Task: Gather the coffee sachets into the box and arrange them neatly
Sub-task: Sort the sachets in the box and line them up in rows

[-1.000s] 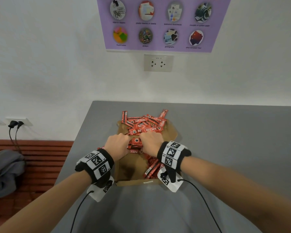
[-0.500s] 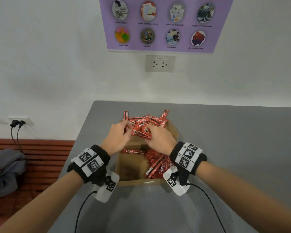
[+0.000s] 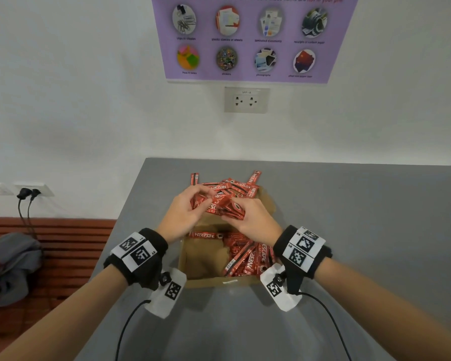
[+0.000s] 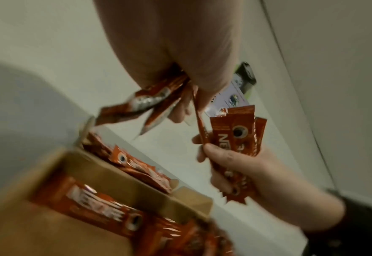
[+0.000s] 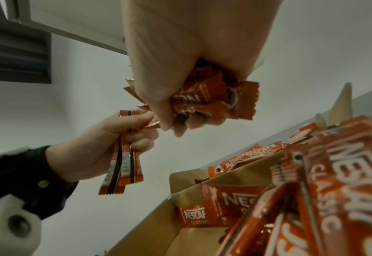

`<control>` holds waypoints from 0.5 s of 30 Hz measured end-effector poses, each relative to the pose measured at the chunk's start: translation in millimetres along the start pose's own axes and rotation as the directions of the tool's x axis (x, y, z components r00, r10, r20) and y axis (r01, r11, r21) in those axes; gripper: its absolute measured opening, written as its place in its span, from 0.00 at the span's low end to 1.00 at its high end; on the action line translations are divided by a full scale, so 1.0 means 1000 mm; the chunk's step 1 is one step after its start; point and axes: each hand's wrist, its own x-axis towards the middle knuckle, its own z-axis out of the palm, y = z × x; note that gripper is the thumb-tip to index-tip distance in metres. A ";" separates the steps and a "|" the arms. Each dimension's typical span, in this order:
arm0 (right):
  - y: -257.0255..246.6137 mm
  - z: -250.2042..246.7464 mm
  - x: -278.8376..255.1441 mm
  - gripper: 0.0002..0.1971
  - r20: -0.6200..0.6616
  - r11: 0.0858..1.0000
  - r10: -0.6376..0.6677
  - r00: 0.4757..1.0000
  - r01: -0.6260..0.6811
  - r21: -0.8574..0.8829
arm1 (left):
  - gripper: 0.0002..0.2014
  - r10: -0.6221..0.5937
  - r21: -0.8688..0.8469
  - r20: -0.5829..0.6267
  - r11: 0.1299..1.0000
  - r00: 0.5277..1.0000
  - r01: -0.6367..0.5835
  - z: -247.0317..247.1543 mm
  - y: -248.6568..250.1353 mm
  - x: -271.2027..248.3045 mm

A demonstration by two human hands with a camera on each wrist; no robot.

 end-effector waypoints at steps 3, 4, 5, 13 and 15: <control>-0.004 -0.006 -0.002 0.20 -0.040 0.997 0.056 0.998 -0.058 -0.041 | 0.05 -0.053 0.093 0.038 0.994 0.998 0.050 -0.005 -0.003 -0.001; -0.004 -0.009 -0.002 0.23 -0.042 0.995 0.076 0.996 -0.079 -0.066 | 0.03 -0.063 0.130 0.042 0.990 0.997 0.057 -0.006 -0.002 -0.002; -0.005 -0.011 -0.003 0.24 -0.034 0.993 0.090 0.995 -0.093 -0.079 | 0.03 -0.072 0.164 0.040 0.984 0.997 0.064 -0.007 -0.002 -0.003; 0.008 0.002 0.007 0.05 0.152 0.949 0.128 0.980 -0.077 -0.306 | 0.05 -0.157 0.413 0.165 0.907 0.974 0.077 -0.017 -0.016 -0.008; 0.004 0.009 0.012 0.05 0.224 0.924 0.148 0.963 -0.054 -0.379 | 0.06 -0.203 0.474 0.203 0.877 0.958 0.086 -0.018 -0.019 -0.008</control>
